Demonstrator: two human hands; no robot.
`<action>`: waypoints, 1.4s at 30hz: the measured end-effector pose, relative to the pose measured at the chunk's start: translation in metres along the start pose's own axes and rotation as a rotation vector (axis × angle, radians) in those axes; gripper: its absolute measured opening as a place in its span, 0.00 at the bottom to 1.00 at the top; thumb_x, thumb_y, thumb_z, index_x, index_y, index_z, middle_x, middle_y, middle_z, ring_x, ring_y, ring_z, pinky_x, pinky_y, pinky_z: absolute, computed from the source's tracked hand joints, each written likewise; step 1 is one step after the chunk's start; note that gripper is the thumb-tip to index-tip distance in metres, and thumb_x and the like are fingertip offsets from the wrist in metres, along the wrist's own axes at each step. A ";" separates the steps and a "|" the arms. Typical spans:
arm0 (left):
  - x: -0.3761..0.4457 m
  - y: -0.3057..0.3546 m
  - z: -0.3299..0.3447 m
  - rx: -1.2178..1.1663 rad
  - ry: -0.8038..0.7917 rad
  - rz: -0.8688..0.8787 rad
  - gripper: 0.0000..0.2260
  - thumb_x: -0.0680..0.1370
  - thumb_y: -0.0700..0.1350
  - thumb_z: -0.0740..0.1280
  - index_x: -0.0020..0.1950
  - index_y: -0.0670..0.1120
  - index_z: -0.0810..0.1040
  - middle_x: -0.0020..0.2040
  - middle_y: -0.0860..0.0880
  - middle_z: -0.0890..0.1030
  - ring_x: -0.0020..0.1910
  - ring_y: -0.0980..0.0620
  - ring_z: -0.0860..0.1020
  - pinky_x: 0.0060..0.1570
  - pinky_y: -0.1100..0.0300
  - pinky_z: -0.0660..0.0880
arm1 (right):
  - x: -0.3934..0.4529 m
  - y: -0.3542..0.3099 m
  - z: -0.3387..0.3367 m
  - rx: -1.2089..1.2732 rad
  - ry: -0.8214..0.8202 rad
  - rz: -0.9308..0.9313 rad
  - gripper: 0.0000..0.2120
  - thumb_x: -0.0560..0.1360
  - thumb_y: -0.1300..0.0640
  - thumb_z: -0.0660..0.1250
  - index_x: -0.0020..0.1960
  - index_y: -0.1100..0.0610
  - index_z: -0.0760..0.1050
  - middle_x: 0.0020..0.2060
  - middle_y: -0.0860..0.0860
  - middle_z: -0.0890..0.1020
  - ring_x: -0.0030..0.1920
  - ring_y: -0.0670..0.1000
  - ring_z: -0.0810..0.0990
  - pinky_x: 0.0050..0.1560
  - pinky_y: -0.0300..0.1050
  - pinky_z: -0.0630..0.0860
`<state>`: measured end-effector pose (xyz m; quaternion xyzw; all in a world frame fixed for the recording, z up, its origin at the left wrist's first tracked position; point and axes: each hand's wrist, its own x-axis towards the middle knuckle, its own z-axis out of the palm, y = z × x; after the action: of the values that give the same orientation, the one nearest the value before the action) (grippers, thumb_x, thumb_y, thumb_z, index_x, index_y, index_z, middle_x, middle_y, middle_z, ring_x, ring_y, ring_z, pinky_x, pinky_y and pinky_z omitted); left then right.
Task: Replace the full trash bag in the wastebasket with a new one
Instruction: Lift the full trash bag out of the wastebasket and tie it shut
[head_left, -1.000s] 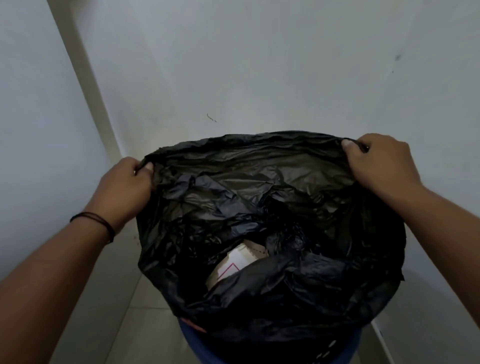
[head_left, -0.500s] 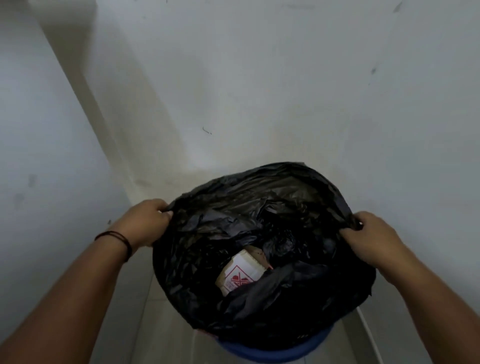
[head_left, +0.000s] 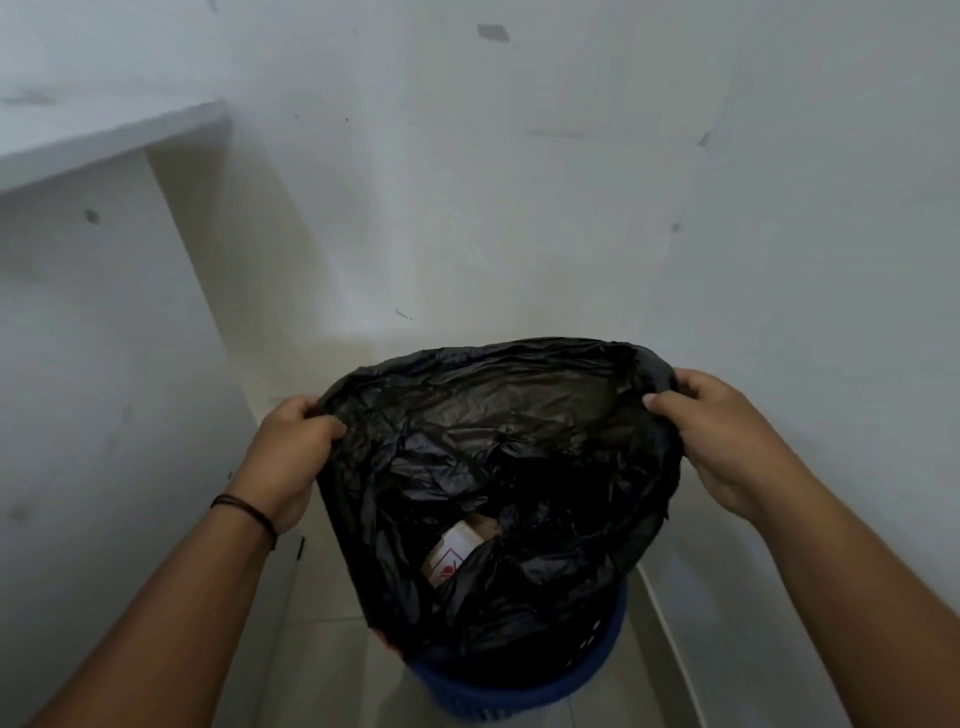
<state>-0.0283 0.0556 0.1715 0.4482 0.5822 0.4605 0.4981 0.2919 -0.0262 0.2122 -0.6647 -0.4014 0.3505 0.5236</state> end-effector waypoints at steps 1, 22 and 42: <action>-0.004 0.001 0.000 0.032 -0.007 0.048 0.09 0.75 0.32 0.60 0.47 0.43 0.76 0.52 0.39 0.79 0.47 0.43 0.78 0.50 0.50 0.76 | -0.002 0.000 -0.001 -0.026 -0.013 -0.018 0.10 0.75 0.64 0.62 0.52 0.53 0.77 0.46 0.55 0.82 0.45 0.54 0.82 0.46 0.49 0.79; 0.042 0.087 0.016 0.254 0.489 0.300 0.10 0.80 0.47 0.58 0.40 0.50 0.73 0.36 0.53 0.74 0.35 0.54 0.72 0.34 0.60 0.69 | 0.128 -0.052 -0.017 -0.286 0.176 -0.100 0.12 0.72 0.57 0.65 0.56 0.55 0.77 0.46 0.52 0.79 0.46 0.52 0.77 0.47 0.45 0.73; -0.003 0.093 -0.032 -0.016 0.219 0.390 0.22 0.76 0.52 0.66 0.68 0.47 0.69 0.57 0.50 0.77 0.55 0.53 0.77 0.54 0.57 0.75 | 0.038 -0.058 -0.013 -0.778 0.173 -0.031 0.27 0.72 0.48 0.69 0.63 0.65 0.71 0.58 0.62 0.78 0.57 0.63 0.77 0.54 0.55 0.75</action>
<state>-0.0537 0.0659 0.2662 0.4954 0.5315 0.5988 0.3369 0.3103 0.0101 0.2695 -0.8344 -0.4685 0.1070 0.2698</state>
